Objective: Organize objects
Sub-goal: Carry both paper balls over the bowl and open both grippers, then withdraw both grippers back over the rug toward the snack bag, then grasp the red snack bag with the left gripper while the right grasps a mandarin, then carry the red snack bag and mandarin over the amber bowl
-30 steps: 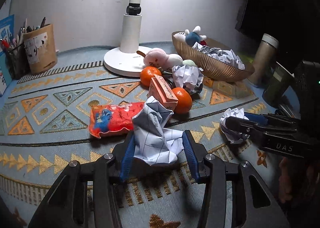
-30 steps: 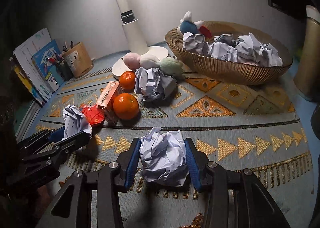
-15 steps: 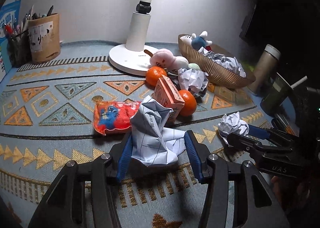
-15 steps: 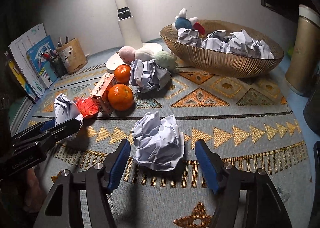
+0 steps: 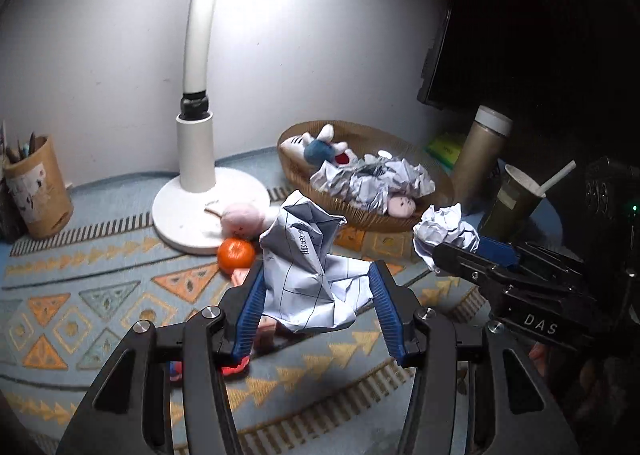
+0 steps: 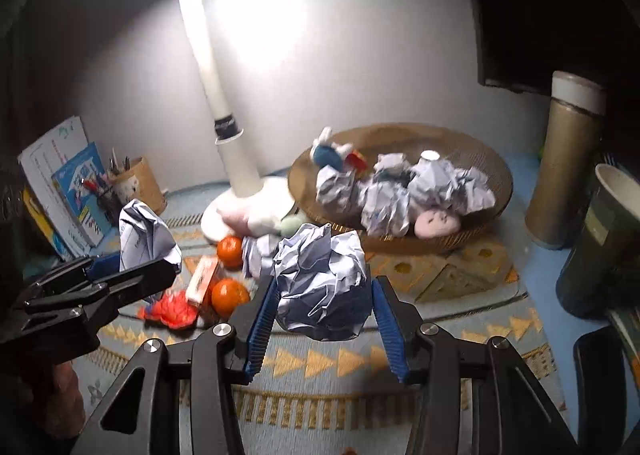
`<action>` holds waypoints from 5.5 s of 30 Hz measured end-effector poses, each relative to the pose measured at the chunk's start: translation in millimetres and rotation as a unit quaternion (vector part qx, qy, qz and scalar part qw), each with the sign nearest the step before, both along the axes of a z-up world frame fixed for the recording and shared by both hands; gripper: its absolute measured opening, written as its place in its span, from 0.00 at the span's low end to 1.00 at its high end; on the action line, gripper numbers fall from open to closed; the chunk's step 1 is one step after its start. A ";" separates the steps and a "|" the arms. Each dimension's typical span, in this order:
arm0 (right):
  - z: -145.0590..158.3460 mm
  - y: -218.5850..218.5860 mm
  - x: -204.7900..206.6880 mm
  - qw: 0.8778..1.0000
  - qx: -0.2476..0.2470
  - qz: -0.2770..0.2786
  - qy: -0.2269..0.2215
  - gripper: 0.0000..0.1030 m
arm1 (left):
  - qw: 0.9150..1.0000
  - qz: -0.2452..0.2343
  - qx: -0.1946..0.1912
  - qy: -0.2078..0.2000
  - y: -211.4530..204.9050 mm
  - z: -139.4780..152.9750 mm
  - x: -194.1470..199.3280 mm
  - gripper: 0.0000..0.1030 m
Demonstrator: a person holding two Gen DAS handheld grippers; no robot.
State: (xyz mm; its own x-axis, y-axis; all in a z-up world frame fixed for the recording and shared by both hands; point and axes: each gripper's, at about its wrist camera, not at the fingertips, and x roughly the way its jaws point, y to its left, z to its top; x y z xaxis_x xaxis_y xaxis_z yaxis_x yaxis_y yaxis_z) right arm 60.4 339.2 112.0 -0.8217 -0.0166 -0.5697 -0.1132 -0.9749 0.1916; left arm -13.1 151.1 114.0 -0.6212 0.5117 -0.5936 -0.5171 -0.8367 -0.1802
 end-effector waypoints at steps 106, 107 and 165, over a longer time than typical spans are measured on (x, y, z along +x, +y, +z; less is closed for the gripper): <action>-87.1 -93.0 -58.7 0.986 -0.024 0.140 -0.092 0.36 | 0.980 0.157 -0.070 -0.102 -71.2 -98.4 -31.7 0.25; -85.7 -90.9 -55.8 0.986 -0.025 0.138 -0.088 0.36 | 0.981 0.154 -0.063 -0.102 -77.3 -97.0 -26.8 0.24; -19.5 9.0 -2.7 0.996 -0.053 0.055 -0.043 0.38 | 0.994 0.103 -0.004 -0.043 -44.4 -26.6 -20.7 0.24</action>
